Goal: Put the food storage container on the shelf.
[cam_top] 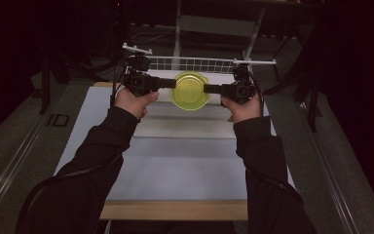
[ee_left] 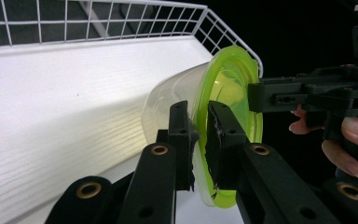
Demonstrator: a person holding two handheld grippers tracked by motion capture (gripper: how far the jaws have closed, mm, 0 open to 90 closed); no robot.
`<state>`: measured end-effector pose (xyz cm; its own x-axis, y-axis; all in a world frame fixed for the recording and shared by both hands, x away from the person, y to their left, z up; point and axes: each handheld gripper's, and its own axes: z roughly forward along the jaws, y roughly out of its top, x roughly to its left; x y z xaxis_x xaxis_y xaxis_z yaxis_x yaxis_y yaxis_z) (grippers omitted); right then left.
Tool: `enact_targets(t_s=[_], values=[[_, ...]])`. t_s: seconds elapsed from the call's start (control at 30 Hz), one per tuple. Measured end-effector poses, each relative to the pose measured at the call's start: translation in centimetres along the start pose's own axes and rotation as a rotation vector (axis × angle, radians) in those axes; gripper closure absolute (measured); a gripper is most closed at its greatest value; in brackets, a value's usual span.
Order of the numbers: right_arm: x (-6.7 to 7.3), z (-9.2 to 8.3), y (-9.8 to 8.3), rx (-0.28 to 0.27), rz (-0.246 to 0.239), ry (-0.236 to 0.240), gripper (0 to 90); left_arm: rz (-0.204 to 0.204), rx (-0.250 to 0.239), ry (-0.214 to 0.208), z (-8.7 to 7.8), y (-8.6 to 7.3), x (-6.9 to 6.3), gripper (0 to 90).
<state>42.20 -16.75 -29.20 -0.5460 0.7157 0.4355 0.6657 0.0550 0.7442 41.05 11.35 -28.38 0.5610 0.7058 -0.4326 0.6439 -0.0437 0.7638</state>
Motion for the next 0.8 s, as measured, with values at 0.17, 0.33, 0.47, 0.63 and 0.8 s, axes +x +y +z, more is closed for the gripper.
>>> enact_targets(t_s=[0.17,0.33,0.47,0.63,0.8], values=[[-0.8,0.8,0.4,0.021,0.033,-0.008,80.2,-0.017,0.017,-0.004,1.0,0.4,1.0,81.4],[-1.5,1.3,1.0,0.025,0.05,-0.024,80.2,-0.038,0.016,-0.012,2.1,0.9,1.8,81.2],[-1.7,1.6,1.5,0.037,0.05,-0.039,80.2,-0.044,0.019,-0.004,2.8,1.2,2.4,80.9],[-2.2,2.3,2.1,0.046,0.09,-0.031,80.3,-0.063,0.034,0.004,3.4,1.7,3.3,80.3],[-2.3,2.7,2.7,0.051,0.083,-0.066,78.8,-0.055,0.02,0.018,4.2,2.3,3.6,79.6]])
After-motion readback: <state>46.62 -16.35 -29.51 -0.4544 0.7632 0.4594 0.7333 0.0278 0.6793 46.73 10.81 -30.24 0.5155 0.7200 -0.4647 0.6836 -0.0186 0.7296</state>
